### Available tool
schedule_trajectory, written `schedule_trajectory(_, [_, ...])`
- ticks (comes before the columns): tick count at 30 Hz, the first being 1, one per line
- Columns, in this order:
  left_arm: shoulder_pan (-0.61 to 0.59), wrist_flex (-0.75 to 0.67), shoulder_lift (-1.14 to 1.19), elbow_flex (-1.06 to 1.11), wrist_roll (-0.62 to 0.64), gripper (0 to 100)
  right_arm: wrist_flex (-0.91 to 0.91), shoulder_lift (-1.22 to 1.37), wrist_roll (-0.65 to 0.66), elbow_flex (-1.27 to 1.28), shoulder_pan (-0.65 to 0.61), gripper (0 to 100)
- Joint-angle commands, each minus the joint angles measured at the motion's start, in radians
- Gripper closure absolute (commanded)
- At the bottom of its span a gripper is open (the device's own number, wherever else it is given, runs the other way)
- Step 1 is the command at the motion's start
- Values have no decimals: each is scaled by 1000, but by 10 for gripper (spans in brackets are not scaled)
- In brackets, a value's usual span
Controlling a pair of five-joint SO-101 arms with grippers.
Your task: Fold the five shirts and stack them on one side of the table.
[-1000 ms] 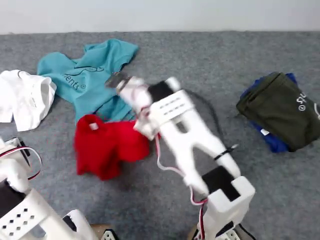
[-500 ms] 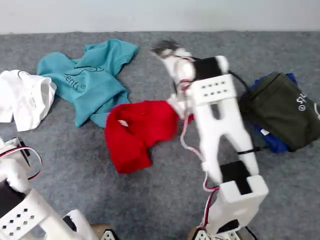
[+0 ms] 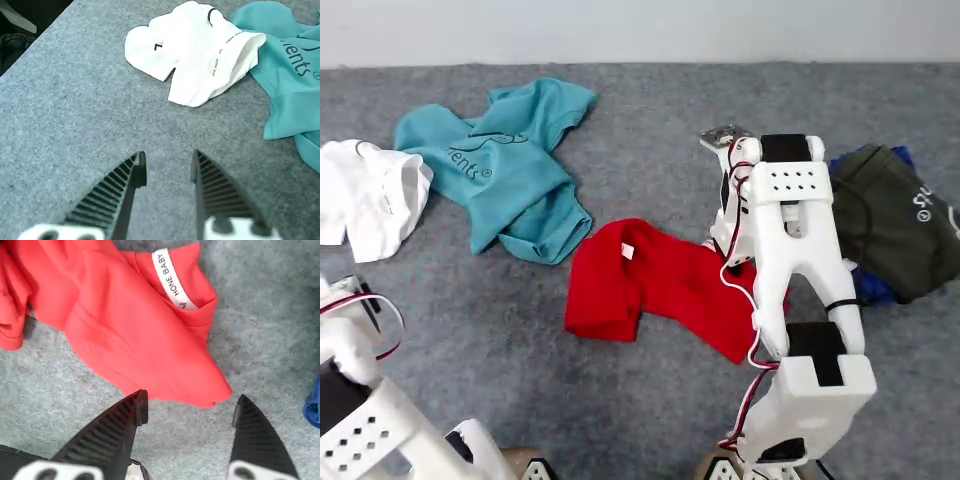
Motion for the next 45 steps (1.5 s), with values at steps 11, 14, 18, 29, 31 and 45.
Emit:
schedule_trajectory(11, [-3,-21,-14,31,8,841,-42,-54,-21,130,-260,933])
schedule_trajectory(14, [-3,-21,-14,31,8,841,-81,-12,-21,157,-263,933])
schedule_trajectory(18, [-3,-21,-14,31,8,841,-88,44,-21,158,-262,932])
schedule_trajectory(29, [-3,-20,-14,31,8,841,-174,116,-20,152,-234,895])
schedule_trajectory(31, [-3,-20,-14,31,8,841,-160,111,-15,152,-229,861])
schedule_trajectory(45, [-3,-18,-14,31,8,841,-219,44,-17,158,-216,841])
